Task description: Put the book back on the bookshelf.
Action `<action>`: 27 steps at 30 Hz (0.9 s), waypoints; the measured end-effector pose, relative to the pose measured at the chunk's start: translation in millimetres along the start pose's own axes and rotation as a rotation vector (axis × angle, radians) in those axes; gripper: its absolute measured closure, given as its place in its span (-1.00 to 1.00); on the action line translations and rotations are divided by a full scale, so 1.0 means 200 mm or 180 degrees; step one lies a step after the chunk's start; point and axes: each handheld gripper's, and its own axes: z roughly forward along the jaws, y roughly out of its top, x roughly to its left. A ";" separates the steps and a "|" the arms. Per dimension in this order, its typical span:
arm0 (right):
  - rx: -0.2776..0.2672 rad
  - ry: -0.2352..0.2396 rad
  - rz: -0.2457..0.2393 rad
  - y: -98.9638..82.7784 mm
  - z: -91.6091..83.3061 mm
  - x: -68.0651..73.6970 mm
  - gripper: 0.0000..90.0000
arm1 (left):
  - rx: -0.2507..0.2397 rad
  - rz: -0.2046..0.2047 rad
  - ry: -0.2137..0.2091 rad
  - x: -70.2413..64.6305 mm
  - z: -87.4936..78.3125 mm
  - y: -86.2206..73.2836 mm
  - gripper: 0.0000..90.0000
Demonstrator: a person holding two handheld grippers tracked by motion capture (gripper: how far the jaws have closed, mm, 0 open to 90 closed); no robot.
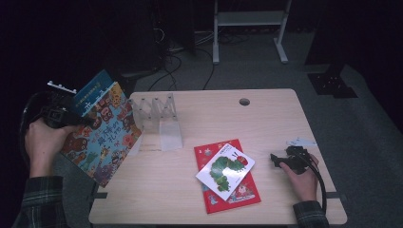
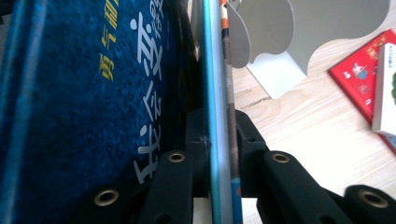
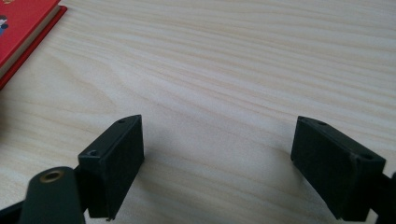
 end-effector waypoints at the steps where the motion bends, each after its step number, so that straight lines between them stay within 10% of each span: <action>1: 0.0000 0.0000 -0.0001 0.00 0.00 0.00 -0.64 | -0.0013 0.0012 -0.0008 0.00 0.00 0.00 0.72; 16: 0.0000 0.0008 -0.0007 0.00 0.00 0.00 -0.64 | -0.0162 0.0062 0.0107 -0.01 -0.13 0.03 0.60; 27: 0.0002 0.0008 -0.0009 0.00 0.00 0.00 -0.64 | -0.0461 0.0138 0.0232 -0.04 -0.23 0.02 0.98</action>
